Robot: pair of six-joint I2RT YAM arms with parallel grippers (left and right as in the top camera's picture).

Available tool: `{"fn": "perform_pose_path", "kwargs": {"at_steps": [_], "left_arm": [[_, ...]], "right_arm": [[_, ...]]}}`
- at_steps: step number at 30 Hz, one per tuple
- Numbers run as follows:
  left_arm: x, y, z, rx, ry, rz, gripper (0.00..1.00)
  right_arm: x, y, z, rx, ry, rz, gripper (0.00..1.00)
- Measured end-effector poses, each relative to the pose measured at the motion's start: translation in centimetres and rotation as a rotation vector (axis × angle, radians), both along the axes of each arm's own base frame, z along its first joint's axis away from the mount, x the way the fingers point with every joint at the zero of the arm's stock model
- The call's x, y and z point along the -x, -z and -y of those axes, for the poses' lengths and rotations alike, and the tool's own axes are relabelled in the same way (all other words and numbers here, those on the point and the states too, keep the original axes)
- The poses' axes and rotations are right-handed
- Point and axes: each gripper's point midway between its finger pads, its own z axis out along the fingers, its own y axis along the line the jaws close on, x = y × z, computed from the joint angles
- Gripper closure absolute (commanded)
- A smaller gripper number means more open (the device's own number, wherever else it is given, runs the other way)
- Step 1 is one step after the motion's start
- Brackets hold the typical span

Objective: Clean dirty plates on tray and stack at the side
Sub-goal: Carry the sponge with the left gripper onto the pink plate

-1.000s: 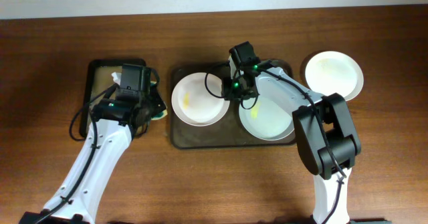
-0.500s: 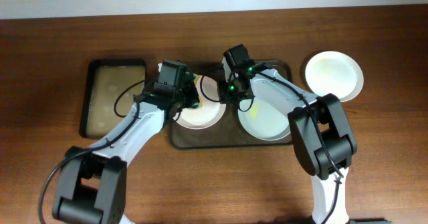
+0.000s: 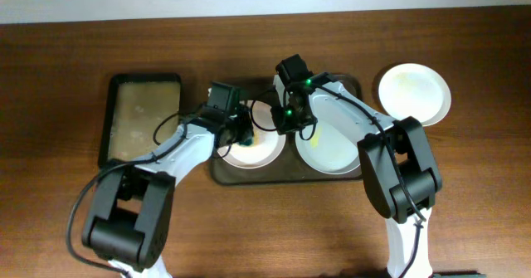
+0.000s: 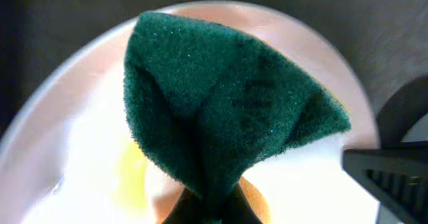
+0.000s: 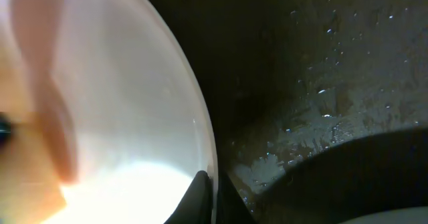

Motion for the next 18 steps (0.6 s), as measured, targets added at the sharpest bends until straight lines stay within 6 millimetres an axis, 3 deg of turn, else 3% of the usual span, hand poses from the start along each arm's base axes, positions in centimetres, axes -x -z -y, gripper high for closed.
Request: {"fn": "perform_pose_path", "kwargs": {"at_steps": [5,10,13,15,18], "left_arm": [[0.2,0.8,-0.5,-0.045,-0.008,-0.019,1.0],[1.2,0.5,-4.8,-0.309,-0.083,-0.074,1.0],[0.8,-0.8,-6.3,-0.398,-0.112,-0.055,1.0],[0.1,-1.7,-6.0,-0.371,-0.116,-0.025,1.0],[-1.4,-3.2,-3.0,-0.196,-0.071,0.025,1.0]], "right_arm": [[0.0,0.0,0.1,0.005,-0.002,0.001,0.95],[-0.1,0.0,0.3,0.031,-0.001,0.011,0.95],[-0.1,0.0,0.3,0.035,-0.002,0.012,0.95],[-0.1,0.0,0.3,0.035,-0.001,0.012,0.95],[-0.1,0.0,0.4,0.041,0.0,0.015,0.94]]}}
